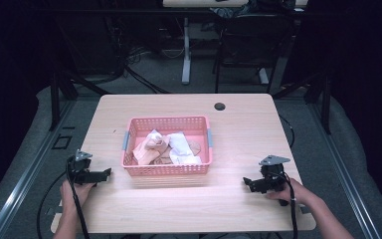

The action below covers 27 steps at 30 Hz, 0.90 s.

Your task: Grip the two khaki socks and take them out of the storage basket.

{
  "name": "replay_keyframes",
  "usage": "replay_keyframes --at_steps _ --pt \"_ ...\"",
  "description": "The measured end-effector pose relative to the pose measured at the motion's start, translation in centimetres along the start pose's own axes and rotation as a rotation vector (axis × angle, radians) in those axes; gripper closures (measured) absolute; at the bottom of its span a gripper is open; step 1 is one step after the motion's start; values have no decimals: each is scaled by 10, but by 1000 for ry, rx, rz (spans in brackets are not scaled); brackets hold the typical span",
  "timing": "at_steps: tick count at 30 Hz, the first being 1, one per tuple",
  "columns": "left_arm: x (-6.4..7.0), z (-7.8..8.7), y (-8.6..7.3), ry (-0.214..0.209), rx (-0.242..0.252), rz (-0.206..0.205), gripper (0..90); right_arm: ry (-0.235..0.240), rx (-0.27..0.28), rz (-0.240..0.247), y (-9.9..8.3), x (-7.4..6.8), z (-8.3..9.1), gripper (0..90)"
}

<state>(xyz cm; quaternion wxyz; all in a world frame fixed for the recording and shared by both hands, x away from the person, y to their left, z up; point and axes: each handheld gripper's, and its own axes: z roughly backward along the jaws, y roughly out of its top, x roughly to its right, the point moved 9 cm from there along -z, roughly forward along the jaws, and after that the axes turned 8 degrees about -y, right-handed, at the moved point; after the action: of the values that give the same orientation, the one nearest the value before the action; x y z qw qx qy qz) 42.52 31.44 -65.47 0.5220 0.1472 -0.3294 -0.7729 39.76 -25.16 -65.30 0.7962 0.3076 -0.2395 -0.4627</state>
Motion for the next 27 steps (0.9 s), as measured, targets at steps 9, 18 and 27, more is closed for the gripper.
replay_keyframes --at_steps 9,18,27 --pt "13 13 7 -4 -53 -65 0 3 -3 1 0 0 0 0" --pt "21 37 23 -59 -45 -53 0 5 -2 2 0 -1 0 0" --pt "30 58 34 -89 -66 -54 0 6 4 1 0 -1 0 0"
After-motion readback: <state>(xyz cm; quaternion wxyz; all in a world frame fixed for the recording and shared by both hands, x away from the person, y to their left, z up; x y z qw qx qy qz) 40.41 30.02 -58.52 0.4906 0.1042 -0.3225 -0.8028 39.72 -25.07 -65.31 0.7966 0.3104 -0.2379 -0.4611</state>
